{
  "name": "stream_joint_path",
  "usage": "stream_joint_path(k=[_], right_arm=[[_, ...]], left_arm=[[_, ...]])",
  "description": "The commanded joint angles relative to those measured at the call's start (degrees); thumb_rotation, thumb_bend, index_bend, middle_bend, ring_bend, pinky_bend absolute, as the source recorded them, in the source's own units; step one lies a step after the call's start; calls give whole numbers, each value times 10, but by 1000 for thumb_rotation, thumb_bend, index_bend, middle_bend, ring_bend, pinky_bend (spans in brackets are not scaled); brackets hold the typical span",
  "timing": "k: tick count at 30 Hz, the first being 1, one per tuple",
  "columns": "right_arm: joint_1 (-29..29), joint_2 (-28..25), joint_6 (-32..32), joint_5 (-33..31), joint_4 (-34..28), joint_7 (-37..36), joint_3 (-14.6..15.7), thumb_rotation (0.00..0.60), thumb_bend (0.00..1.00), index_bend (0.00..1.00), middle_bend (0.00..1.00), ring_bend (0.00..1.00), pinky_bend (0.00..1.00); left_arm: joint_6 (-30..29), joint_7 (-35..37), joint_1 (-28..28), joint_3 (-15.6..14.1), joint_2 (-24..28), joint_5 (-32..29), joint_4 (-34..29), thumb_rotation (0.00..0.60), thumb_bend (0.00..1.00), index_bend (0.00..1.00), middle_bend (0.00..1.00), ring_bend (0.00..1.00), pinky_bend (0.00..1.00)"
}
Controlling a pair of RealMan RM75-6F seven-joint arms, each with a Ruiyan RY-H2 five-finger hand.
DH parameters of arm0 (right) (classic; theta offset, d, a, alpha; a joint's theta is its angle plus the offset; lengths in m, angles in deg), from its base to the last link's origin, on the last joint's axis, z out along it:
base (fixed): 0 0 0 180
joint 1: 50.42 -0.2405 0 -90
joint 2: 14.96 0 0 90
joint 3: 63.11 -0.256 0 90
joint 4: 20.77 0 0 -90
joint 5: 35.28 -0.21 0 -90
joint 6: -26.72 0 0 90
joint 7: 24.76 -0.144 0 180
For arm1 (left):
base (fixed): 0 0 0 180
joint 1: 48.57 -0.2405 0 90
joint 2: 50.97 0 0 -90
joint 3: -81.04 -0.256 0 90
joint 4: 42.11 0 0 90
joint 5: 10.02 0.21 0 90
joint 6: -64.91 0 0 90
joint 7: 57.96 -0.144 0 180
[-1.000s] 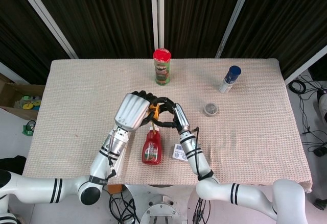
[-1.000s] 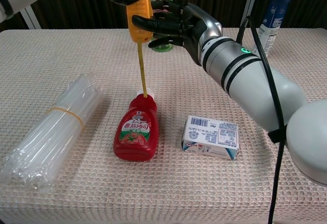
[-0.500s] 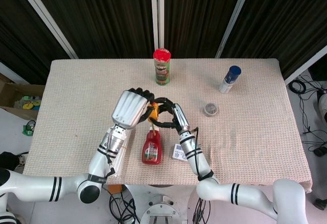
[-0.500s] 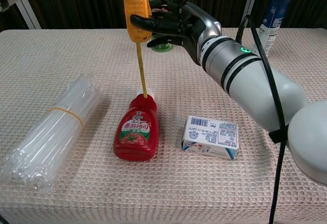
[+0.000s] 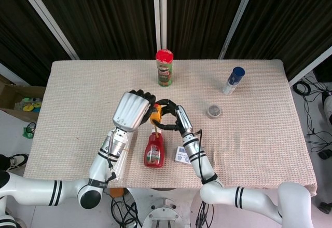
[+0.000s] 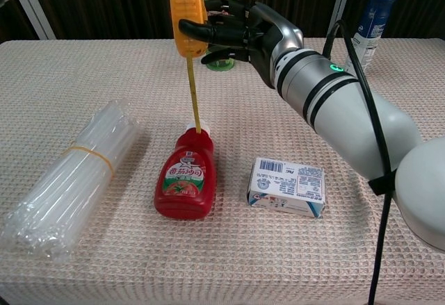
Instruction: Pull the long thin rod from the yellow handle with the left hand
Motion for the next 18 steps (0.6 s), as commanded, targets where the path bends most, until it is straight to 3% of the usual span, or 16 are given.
stream_joint_path(k=[1, 18], right_arm=[[0, 0, 0, -1, 1, 0, 0, 600, 370, 701, 620, 609, 450], [7, -6, -3, 4, -3, -3, 6, 600, 370, 700, 619, 609, 450]], left_arm=[[0, 3, 2, -1, 1, 1, -1, 600, 486, 602, 594, 543, 671], [-35, 6, 1, 7, 7, 12, -2, 600, 537, 666, 654, 597, 722]])
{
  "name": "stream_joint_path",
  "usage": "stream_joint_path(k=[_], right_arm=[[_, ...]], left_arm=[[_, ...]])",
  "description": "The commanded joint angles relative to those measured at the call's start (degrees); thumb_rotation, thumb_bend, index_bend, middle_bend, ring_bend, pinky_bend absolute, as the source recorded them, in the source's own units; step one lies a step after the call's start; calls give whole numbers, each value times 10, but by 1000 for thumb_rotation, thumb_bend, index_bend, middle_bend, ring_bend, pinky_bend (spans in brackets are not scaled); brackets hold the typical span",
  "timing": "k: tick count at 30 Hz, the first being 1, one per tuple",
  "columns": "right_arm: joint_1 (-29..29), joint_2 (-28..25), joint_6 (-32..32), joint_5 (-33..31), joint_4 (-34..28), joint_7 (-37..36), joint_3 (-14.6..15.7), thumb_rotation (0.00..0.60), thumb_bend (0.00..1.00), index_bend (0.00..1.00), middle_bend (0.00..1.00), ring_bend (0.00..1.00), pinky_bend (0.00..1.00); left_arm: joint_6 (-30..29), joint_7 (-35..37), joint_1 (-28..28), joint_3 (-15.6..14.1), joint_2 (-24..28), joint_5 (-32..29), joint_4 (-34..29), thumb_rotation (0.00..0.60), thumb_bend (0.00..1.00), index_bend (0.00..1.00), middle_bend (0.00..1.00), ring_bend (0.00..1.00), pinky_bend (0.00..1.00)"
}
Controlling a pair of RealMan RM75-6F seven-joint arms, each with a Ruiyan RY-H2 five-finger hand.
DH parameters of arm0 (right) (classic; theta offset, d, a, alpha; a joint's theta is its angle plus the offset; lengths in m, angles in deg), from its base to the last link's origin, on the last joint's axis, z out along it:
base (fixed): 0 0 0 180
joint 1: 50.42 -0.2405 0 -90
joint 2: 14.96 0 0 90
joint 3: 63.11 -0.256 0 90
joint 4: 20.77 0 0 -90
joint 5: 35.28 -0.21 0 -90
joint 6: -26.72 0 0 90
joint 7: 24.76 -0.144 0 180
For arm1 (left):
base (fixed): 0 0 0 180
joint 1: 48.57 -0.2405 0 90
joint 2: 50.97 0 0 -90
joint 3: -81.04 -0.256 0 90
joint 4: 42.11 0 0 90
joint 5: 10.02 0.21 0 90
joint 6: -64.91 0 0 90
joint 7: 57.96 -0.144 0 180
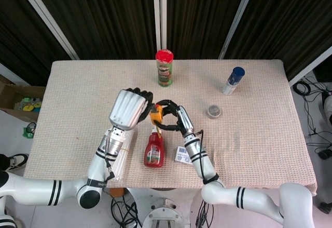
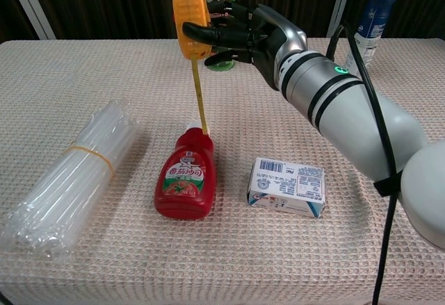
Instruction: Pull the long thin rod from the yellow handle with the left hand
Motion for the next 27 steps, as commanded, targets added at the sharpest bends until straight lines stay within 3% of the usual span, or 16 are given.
stream_joint_path(k=[1, 13, 27], right_arm=[[2, -1, -3, 2, -2, 0, 1, 600, 369, 700, 619, 609, 450], [15, -4, -10, 3, -3, -1, 14, 600, 370, 700, 619, 609, 451], [51, -15, -8, 6, 23, -28, 44, 600, 371, 701, 619, 610, 455]], left_arm=[[-8, -3, -1, 6, 3, 0, -4, 600, 539, 666, 654, 597, 722], [-51, -24, -12, 41, 50, -1, -43, 600, 546, 676, 661, 606, 728], [-61, 8, -39, 92, 158, -34, -97, 600, 556, 677, 661, 607, 729]])
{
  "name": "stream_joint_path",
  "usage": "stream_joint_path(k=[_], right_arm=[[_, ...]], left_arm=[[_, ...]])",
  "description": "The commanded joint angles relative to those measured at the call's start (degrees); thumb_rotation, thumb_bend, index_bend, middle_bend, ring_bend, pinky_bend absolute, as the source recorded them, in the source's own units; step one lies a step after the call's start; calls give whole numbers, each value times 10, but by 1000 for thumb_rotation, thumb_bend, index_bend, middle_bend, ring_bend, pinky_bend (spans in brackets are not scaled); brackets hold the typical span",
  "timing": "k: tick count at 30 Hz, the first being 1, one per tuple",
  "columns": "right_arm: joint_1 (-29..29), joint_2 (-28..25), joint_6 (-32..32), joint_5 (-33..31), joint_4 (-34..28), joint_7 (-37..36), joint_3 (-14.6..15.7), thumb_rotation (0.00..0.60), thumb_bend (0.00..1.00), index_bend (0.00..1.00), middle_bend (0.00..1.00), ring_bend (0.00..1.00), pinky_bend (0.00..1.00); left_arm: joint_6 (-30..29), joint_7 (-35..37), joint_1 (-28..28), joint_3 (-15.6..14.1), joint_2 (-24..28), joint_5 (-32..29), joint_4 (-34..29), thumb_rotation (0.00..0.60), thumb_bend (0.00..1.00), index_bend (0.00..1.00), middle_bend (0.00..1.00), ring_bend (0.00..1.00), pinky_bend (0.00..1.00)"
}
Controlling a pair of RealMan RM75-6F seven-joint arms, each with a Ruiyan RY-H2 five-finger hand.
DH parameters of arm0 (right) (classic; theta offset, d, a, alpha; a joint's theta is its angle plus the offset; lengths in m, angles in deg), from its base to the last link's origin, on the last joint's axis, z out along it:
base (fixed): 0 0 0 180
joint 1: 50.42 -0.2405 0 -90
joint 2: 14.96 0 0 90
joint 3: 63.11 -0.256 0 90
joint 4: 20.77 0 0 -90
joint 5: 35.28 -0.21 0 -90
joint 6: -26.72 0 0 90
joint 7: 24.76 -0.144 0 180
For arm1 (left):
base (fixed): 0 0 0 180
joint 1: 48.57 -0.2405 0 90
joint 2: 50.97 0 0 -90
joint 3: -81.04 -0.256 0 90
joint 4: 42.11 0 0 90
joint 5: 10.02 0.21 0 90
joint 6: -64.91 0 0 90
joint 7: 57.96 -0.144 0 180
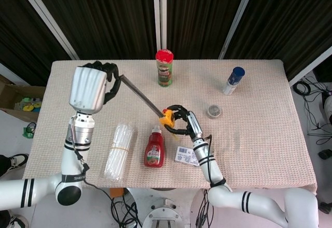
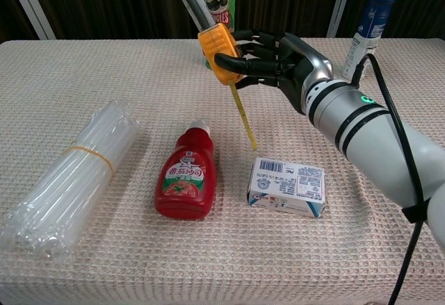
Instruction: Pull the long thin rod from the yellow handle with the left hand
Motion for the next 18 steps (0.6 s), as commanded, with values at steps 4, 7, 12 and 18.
stream_joint_path(k=[4, 7, 12, 18], right_arm=[[11, -7, -2, 9, 2, -8, 8, 600, 371, 701, 618, 610, 455], [13, -7, -3, 13, 1, -8, 10, 600, 372, 701, 618, 610, 455], [16, -6, -4, 17, 3, -10, 12, 600, 371, 701, 619, 610, 455], [17, -4, -1, 19, 8, -11, 12, 600, 372, 701, 619, 610, 455]], left_arm=[[2, 27, -9, 11, 30, -8, -14, 600, 558, 676, 661, 607, 729], [0, 34, -9, 10, 33, -10, -12, 600, 557, 676, 661, 607, 728], [-6, 41, -9, 10, 37, -17, -11, 600, 556, 676, 661, 606, 728], [-11, 44, -8, 6, 42, -18, -12, 600, 557, 676, 661, 606, 729]])
